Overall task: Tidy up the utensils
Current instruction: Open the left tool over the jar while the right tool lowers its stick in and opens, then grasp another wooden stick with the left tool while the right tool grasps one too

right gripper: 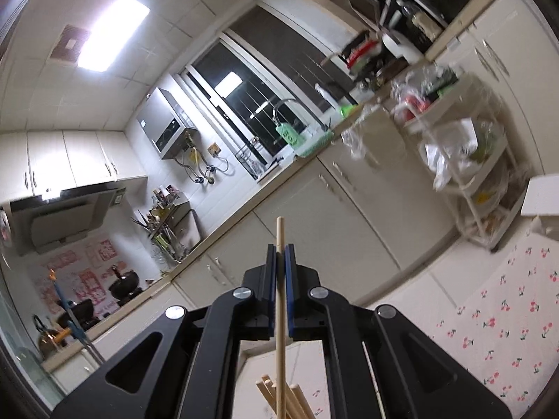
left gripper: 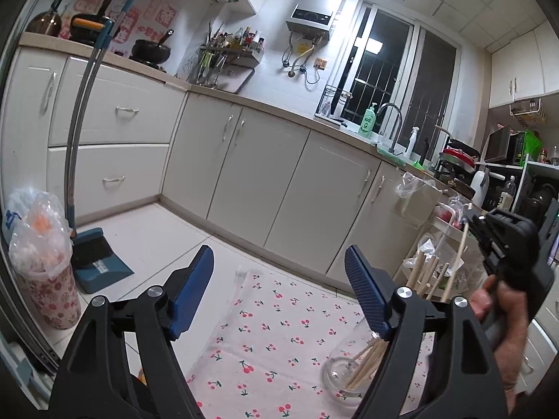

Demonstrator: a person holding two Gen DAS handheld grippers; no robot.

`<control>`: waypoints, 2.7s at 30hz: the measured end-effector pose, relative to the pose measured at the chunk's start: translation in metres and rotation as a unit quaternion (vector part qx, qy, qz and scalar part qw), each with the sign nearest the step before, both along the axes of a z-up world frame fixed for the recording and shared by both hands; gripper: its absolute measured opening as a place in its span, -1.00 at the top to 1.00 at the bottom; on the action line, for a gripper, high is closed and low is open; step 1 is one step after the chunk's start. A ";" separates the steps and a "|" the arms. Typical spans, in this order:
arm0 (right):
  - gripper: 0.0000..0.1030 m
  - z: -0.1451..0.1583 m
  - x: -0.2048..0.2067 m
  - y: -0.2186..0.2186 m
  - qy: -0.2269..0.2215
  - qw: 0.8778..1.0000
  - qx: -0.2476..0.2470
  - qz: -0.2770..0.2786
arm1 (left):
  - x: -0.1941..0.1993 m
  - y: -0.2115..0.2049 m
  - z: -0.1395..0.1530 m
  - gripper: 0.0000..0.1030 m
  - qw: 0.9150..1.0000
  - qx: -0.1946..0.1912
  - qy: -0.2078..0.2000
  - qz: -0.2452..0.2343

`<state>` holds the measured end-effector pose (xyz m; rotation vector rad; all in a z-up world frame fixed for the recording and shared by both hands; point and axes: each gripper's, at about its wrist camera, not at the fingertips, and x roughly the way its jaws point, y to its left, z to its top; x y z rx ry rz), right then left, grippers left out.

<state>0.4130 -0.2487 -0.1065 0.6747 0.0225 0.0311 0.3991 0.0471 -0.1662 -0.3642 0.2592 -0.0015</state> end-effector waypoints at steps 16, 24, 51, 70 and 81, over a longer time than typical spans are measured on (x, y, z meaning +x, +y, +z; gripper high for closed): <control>0.89 -0.021 -0.020 0.046 0.020 0.993 -0.114 0.012 | 0.000 0.002 -0.003 -0.49 1.000 -0.019 0.004 0.001; 0.43 -0.030 -0.062 0.038 0.082 0.986 -0.135 0.055 | 0.003 -0.004 -0.010 -0.54 1.000 -0.004 0.021 0.001; 0.65 -0.137 -0.081 0.032 0.390 0.861 -0.266 0.187 | -0.022 -0.057 -0.050 -0.58 0.980 0.044 0.169 -0.100; 0.86 -0.136 -0.118 -0.059 0.430 0.843 -0.236 0.222 | -0.014 -0.198 -0.101 -0.06 0.900 0.195 0.298 -0.251; 0.88 -0.137 -0.119 -0.042 0.410 0.847 -0.208 0.267 | -0.057 -0.177 -0.104 0.90 0.889 0.182 0.344 -0.241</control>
